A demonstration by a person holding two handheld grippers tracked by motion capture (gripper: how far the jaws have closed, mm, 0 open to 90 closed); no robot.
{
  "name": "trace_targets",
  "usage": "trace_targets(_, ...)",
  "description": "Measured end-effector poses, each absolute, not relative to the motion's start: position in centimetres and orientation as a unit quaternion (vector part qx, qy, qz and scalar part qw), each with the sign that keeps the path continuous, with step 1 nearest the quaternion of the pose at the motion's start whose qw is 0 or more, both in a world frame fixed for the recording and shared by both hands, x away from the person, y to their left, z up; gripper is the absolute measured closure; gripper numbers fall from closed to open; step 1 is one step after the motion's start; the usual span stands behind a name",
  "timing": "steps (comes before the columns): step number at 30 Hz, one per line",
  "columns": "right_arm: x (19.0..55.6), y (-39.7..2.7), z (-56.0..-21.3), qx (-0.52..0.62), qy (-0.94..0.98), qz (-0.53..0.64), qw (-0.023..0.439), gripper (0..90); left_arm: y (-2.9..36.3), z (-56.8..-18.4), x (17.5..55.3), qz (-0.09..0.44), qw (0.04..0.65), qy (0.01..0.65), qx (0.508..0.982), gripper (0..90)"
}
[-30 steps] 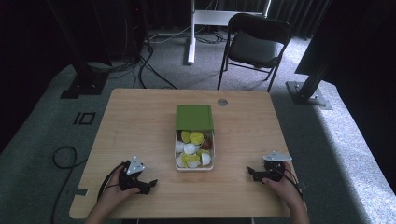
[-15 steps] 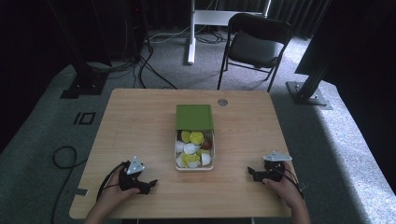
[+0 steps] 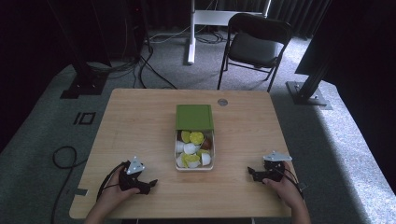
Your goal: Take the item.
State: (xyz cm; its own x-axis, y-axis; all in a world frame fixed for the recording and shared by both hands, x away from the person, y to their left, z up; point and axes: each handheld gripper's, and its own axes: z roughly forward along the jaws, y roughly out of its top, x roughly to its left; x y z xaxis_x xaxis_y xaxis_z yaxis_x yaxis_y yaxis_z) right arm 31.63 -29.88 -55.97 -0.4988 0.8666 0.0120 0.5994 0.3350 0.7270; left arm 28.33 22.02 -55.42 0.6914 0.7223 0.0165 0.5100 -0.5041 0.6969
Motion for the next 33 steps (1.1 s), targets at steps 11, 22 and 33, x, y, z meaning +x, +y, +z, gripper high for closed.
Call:
trace_targets(11, 31.7, -29.5, -55.9, 0.475, 0.784, 0.347, 0.196, 13.4, 22.0, -55.4, 28.3, 0.155, 0.343, 0.361, 0.853, 8.8)
trace_targets(22, 31.8, -28.2, -54.8, 0.465, 0.789, 0.351, 0.194, 14.0, 22.0, -55.4, 28.3, 0.155, 0.343, 0.361, 0.853, 8.7)
trace_targets(33, 32.2, -26.3, -51.7, 0.444, 0.784, 0.384, 0.204, 13.5, 22.0, -55.4, 28.3, 0.155, 0.344, 0.362, 0.853, 8.7)
